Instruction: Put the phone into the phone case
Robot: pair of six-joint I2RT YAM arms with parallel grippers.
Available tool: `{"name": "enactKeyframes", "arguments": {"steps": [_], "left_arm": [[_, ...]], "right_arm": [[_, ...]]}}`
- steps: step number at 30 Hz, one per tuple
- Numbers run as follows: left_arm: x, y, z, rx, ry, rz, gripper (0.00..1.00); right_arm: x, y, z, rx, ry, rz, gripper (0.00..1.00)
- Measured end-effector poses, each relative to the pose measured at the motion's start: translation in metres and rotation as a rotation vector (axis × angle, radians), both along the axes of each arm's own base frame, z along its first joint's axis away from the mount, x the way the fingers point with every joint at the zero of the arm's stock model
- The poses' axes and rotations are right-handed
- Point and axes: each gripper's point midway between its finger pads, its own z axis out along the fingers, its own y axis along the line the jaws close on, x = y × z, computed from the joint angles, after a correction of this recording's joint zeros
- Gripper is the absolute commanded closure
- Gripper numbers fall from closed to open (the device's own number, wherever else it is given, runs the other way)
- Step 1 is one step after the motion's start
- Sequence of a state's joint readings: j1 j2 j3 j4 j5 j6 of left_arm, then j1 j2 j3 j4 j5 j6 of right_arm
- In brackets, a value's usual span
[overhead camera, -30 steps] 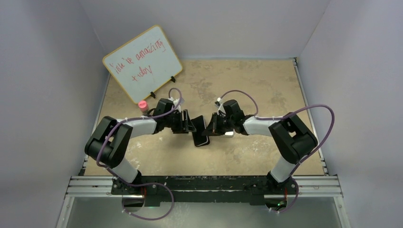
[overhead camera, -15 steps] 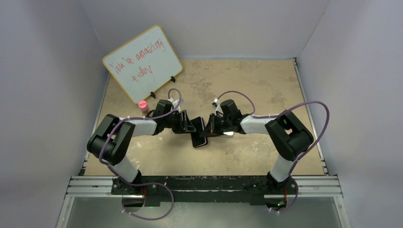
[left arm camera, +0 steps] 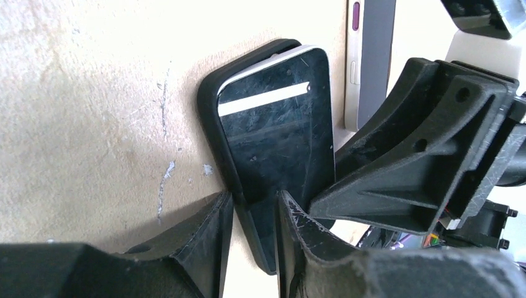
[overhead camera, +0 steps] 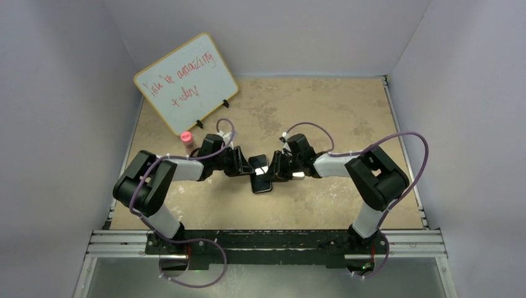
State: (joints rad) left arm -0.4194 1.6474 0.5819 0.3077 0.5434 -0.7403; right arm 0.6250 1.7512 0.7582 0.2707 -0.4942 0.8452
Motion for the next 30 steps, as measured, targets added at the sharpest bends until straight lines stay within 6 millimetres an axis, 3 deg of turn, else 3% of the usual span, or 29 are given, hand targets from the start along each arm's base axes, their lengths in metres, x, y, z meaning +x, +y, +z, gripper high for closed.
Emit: {"name": "enactKeyframes", "arguments": {"steps": [4, 12, 20, 25, 30], "left_arm": [[-0.002, -0.002, -0.002, 0.009, 0.017, -0.009, 0.70], [-0.002, -0.004, -0.002, 0.021, 0.040, -0.015, 0.71], [-0.003, -0.004, -0.001, 0.016, 0.044, -0.016, 0.68], [-0.010, -0.006, 0.001, -0.018, 0.047, -0.023, 0.60], [-0.016, -0.014, 0.004, -0.074, 0.069, -0.045, 0.59]], "right_arm": [[-0.002, -0.003, 0.004, -0.042, -0.021, -0.004, 0.59], [-0.011, -0.028, 0.007, -0.175, -0.042, -0.014, 0.49], [-0.010, -0.038, 0.011, -0.225, -0.070, -0.013, 0.46], [-0.012, -0.044, 0.011, -0.254, -0.080, -0.010, 0.57], [-0.012, -0.050, 0.016, -0.279, -0.105, 0.002, 0.69]]}}
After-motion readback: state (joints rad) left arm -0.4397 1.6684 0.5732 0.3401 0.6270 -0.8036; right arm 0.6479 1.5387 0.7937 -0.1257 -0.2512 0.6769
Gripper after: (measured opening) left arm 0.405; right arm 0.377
